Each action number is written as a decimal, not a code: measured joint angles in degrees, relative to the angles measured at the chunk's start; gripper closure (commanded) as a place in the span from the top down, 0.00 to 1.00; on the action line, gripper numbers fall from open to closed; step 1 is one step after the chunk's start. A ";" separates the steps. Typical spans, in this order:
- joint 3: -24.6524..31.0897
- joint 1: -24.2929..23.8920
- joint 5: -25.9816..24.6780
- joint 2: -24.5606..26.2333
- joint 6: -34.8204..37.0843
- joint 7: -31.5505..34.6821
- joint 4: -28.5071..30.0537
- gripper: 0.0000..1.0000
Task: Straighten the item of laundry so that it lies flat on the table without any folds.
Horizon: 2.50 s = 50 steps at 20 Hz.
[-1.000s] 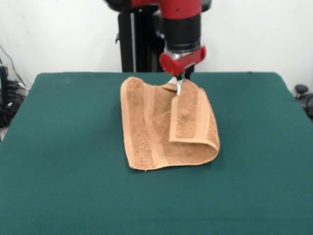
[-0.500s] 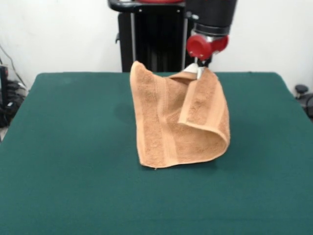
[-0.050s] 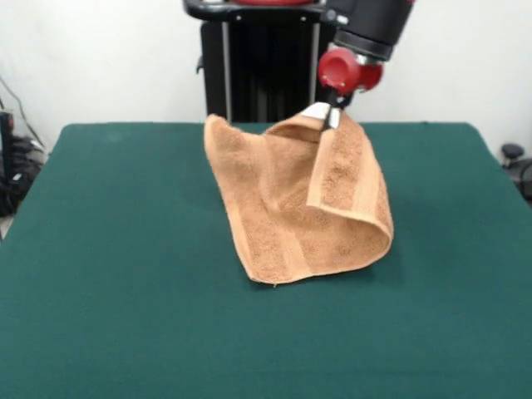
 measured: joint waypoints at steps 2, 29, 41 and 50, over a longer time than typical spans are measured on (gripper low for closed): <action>-3.03 2.19 -2.86 0.46 0.01 2.80 -1.16 0.00; -20.37 19.21 -1.94 4.68 0.09 15.59 -3.99 0.00; -27.91 31.88 2.99 14.66 0.06 31.50 -4.58 0.00; -30.52 36.87 11.95 21.19 1.25 43.70 -5.26 0.00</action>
